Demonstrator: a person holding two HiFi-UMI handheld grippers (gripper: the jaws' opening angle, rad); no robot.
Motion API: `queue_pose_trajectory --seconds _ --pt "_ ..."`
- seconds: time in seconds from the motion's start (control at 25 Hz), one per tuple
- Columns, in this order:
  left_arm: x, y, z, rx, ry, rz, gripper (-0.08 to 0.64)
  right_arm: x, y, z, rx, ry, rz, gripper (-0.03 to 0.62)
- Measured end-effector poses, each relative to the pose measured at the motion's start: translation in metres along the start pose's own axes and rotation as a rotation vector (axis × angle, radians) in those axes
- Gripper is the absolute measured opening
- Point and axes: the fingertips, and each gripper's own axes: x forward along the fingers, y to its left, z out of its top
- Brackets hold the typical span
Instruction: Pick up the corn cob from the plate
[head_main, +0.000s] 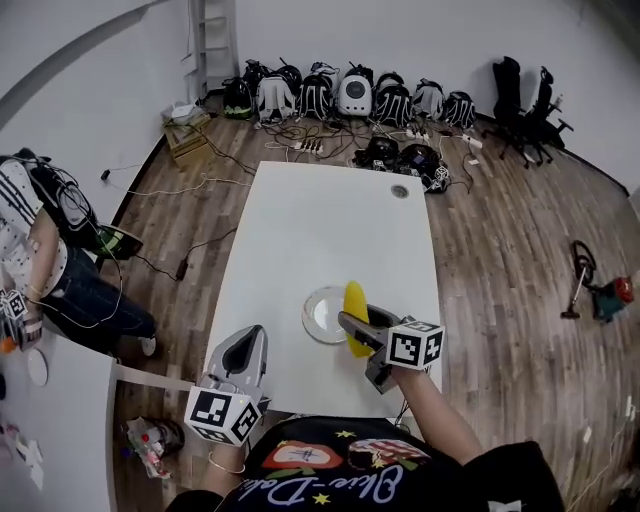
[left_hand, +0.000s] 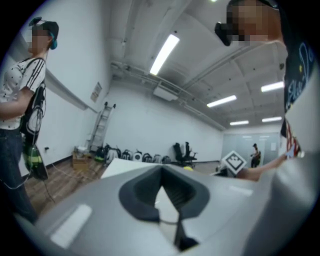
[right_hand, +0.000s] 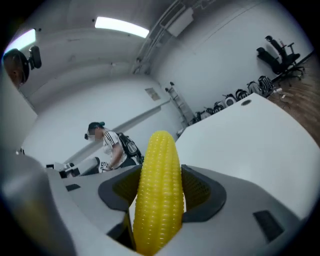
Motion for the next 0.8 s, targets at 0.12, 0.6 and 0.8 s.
queue_pose_trajectory --seconds 0.12,0.6,0.8 --pt "0.005 -0.006 0.006 0.019 -0.011 -0.016 0.003 -0.022 0.022 0.029 -0.027 -0.14 0.01 0.233" --pt "0.017 -0.044 0.002 0.075 0.01 -0.061 0.003 -0.09 0.052 0.065 -0.114 -0.326 0.02 0.233" --pt "0.016 -0.044 0.0 0.073 0.008 -0.04 0.003 -0.097 0.052 0.068 -0.118 -0.332 0.008 0.233"
